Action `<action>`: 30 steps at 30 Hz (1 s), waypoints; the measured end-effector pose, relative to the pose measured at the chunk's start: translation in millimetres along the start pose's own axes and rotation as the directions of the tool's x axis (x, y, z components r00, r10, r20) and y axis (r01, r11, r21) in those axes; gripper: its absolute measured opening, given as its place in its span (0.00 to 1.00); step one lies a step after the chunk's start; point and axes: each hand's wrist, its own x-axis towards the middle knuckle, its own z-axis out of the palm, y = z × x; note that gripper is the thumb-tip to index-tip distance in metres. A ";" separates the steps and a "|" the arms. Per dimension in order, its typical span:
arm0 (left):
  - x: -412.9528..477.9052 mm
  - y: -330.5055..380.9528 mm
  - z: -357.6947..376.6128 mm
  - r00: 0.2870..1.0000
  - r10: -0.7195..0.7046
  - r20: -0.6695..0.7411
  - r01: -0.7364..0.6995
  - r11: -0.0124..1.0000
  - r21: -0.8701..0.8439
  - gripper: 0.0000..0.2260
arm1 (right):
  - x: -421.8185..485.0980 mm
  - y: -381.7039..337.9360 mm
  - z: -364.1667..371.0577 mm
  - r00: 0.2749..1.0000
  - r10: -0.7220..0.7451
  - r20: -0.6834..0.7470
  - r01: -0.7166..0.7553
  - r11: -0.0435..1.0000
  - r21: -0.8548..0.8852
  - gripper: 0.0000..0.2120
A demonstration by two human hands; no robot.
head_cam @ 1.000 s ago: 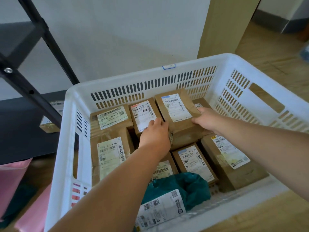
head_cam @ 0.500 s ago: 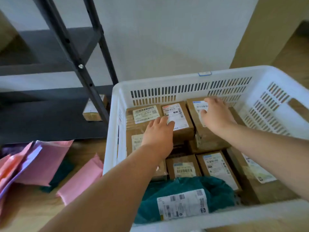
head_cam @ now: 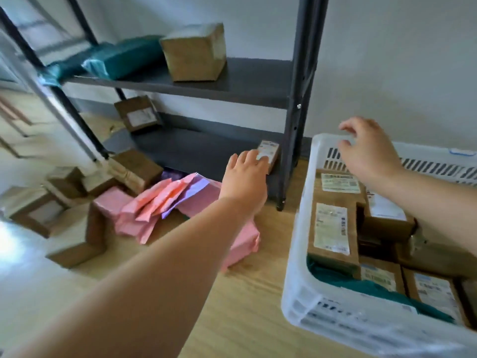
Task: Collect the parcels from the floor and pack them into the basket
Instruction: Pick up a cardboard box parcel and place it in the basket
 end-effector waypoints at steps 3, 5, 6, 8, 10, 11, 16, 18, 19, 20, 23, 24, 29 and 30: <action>-25.4 -54.7 -5.5 0.995 -0.094 0.022 0.093 0.995 0.033 0.25 | -10.0 -57.4 3.3 0.991 -0.093 0.095 0.091 0.995 0.035 0.14; -42.4 -95.6 -8.7 0.983 -0.183 0.035 0.180 0.982 0.060 0.25 | -23.5 -97.4 14.7 0.983 -0.122 0.141 0.112 0.991 0.072 0.14; -50.9 -116.5 -10.2 0.973 -0.228 0.035 0.225 0.972 0.065 0.24 | -31.6 -117.0 22.9 0.980 -0.121 0.159 0.107 0.989 0.098 0.14; -66.7 -153.4 -10.2 0.950 -0.311 0.029 0.309 0.949 0.070 0.24 | -47.4 -149.2 43.8 0.976 -0.112 0.184 0.082 0.983 0.163 0.13; -86.8 -194.7 -11.6 0.910 -0.413 0.026 0.411 0.909 0.068 0.24 | -61.3 -184.5 80.9 0.965 -0.093 0.244 0.043 0.979 0.201 0.13; -97.2 -213.7 -13.0 0.884 -0.466 0.027 0.464 0.884 0.059 0.24 | -67.2 -201.4 100.5 0.956 -0.080 0.281 0.019 0.977 0.214 0.13; -150.9 -295.6 -7.5 0.742 -0.668 0.057 0.668 0.744 0.014 0.22 | -89.0 -277.9 198.1 0.872 -0.081 0.483 -0.036 0.973 0.228 0.11; -166.8 -323.8 -1.8 0.672 -0.738 0.053 0.740 0.671 -0.034 0.20 | -96.4 -308.5 229.9 0.831 -0.113 0.544 -0.038 0.965 0.258 0.12; -172.6 -336.0 -0.5 0.633 -0.772 0.057 0.773 0.629 -0.075 0.19 | -100.0 -323.3 244.5 0.813 -0.135 0.566 -0.030 0.962 0.272 0.13; -177.9 -346.8 -0.2 0.595 -0.801 0.069 0.802 0.585 -0.119 0.18 | -103.7 -336.3 257.4 0.794 -0.151 0.588 -0.019 0.962 0.272 0.14; -196.4 -378.3 6.3 0.505 -0.854 0.123 0.856 0.479 -0.195 0.20 | -121.2 -365.9 296.3 0.718 -0.170 0.675 0.015 0.973 0.229 0.16; -202.2 -389.5 10.9 0.476 -0.868 0.141 0.873 0.449 -0.191 0.21 | -126.6 -372.6 308.6 0.688 -0.171 0.706 0.018 0.976 0.219 0.17; -213.5 -440.4 38.4 0.322 -0.919 0.229 0.934 0.269 -0.233 0.25 | -138.5 -397.0 363.8 0.617 -0.162 0.770 -0.019 0.975 0.220 0.22; -212.4 -447.3 43.1 0.307 -0.921 0.238 0.936 0.247 -0.252 0.26 | -137.5 -400.0 374.0 0.612 -0.160 0.775 -0.022 0.976 0.218 0.21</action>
